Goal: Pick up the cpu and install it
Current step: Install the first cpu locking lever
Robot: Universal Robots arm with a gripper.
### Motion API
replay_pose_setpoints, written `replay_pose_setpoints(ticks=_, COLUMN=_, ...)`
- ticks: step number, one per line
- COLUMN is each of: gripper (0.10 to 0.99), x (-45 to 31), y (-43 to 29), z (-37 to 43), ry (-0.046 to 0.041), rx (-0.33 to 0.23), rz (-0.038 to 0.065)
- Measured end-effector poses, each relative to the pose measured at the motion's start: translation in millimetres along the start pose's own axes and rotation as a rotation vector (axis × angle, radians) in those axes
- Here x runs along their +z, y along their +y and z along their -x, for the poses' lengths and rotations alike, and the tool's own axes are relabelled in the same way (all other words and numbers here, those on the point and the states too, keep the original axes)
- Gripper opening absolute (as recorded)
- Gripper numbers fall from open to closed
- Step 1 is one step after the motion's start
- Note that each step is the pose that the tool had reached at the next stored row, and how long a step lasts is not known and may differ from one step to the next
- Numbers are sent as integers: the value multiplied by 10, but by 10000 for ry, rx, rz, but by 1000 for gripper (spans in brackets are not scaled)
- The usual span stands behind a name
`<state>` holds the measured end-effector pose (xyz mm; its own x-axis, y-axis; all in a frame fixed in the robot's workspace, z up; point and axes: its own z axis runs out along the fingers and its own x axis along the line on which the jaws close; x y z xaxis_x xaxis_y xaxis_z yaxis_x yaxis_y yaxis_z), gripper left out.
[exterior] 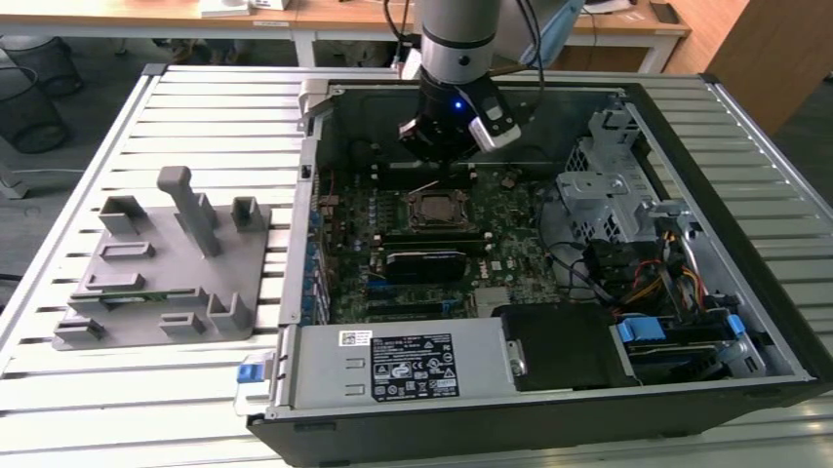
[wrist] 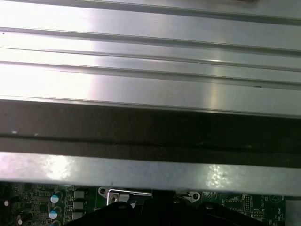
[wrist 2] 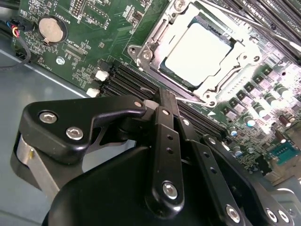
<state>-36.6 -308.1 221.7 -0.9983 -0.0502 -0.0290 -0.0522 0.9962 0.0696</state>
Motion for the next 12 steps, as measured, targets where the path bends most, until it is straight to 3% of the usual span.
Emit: replay_pose_setpoints(ticks=12, gripper=106, x=86, y=-8, z=46, ry=42, rx=4, rz=2)
